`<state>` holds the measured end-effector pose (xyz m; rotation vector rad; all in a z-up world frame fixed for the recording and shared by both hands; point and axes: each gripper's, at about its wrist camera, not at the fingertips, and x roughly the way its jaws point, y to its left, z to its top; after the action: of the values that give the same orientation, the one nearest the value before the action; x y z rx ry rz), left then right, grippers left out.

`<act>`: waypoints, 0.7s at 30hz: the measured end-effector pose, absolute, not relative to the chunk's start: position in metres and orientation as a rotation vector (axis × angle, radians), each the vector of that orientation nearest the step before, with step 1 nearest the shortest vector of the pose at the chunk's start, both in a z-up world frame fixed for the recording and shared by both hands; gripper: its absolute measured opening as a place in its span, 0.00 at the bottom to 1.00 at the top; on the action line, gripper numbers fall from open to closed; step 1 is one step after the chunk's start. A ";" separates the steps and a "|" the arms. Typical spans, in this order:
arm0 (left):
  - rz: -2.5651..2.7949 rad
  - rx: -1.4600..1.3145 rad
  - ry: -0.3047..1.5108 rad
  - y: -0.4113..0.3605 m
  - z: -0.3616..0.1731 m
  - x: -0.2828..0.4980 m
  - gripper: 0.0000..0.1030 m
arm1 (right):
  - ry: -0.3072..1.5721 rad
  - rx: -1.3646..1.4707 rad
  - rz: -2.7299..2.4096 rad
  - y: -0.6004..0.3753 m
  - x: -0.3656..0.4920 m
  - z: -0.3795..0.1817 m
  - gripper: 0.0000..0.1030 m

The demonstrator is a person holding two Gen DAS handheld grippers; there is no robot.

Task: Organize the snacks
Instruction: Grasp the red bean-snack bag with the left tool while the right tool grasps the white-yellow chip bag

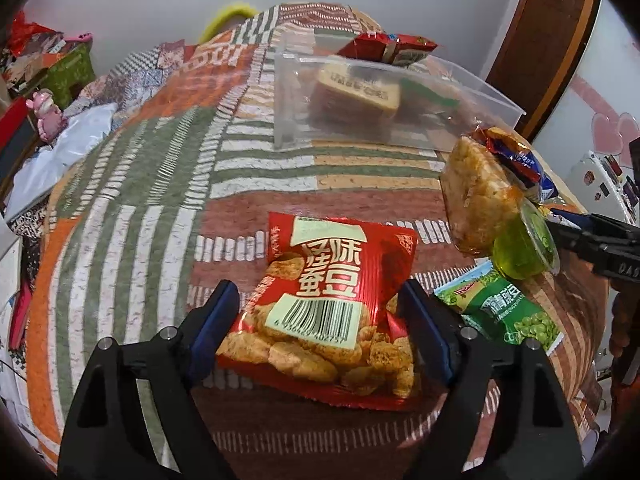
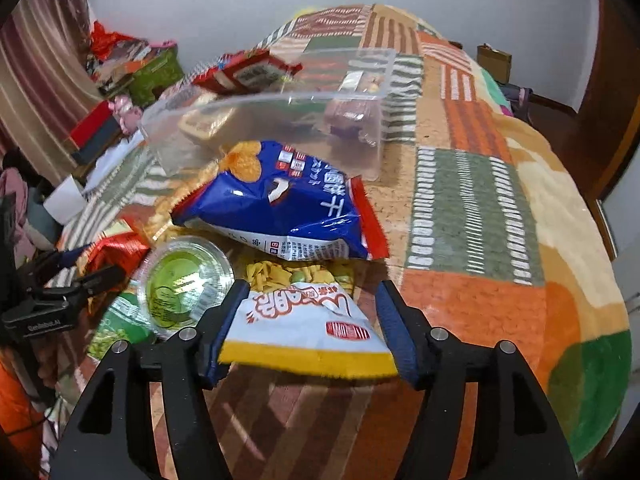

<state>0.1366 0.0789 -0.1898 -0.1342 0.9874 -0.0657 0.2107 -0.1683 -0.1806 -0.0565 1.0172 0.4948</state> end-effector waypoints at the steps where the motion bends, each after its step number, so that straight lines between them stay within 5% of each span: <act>1: -0.067 -0.137 0.987 0.079 -0.191 0.138 0.80 | 1.023 -0.061 0.496 -0.167 0.212 -0.183 0.61; 6: -0.069 -0.132 0.971 0.078 -0.191 0.136 0.78 | 1.004 -0.067 0.496 -0.168 0.207 -0.184 0.58; 13: -0.088 -0.169 0.944 0.085 -0.178 0.127 0.58 | 0.978 -0.077 0.485 -0.174 0.191 -0.178 0.43; 19: -0.061 -0.128 0.918 0.081 -0.167 0.118 0.55 | 0.938 -0.037 0.484 -0.187 0.180 -0.163 0.38; 21: -0.056 -0.126 0.902 0.079 -0.162 0.114 0.55 | 0.929 -0.025 0.487 -0.191 0.178 -0.157 0.28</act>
<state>0.1144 0.0792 -0.1624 -0.1261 0.9019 -0.0558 0.1783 -0.1906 -0.1574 -0.0251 0.9285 0.4866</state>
